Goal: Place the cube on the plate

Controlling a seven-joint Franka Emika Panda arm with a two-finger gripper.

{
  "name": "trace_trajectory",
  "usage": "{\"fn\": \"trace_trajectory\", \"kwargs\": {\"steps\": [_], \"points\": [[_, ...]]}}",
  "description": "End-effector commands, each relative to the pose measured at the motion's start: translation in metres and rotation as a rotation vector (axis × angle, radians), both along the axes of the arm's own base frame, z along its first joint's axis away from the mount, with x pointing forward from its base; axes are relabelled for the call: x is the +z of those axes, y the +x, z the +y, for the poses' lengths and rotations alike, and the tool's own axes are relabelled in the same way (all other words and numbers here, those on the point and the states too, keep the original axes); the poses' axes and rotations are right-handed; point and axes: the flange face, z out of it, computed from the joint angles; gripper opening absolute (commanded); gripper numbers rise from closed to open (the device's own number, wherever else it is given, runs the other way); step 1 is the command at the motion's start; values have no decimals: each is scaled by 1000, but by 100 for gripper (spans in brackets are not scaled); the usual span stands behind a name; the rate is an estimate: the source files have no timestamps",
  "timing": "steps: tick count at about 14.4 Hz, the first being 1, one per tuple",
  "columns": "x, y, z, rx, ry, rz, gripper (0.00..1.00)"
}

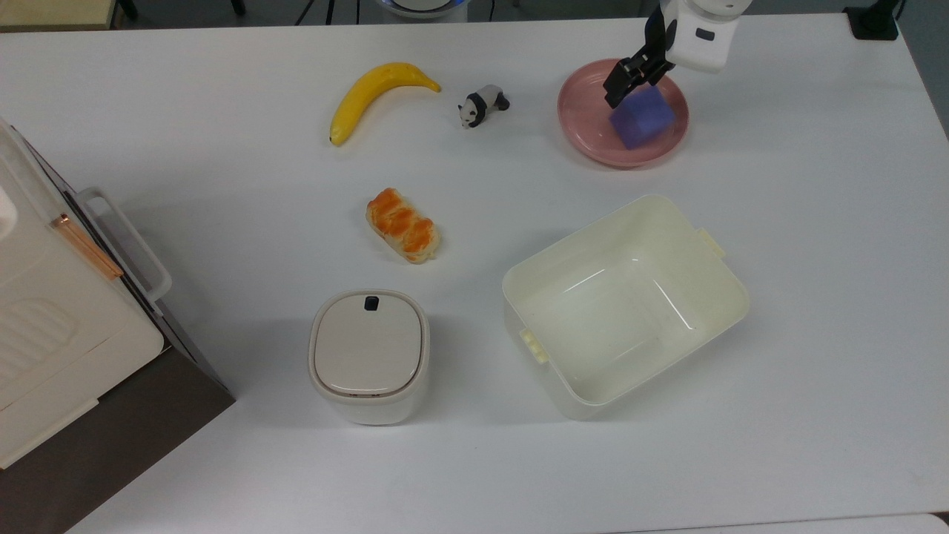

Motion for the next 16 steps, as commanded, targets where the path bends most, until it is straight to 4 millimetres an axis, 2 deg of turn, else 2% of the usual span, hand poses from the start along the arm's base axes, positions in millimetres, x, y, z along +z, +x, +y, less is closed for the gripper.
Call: {"fn": "trace_trajectory", "kwargs": {"steps": [1, 2, 5, 6, 7, 8, 11, 15, 16], "points": [[24, 10, -13, -41, -34, 3, 100], [45, 29, -32, -93, -33, 0, 100], [90, 71, -87, -296, -23, -52, 100], [111, 93, -124, -447, -16, -105, 100], [134, 112, -170, -565, -4, -157, 100], [150, 123, -214, -637, 8, -185, 100], [186, 125, -293, -765, 46, -241, 100], [219, 112, -356, -775, 95, -265, 100], [224, 108, -362, -777, 121, -262, 100]]}}
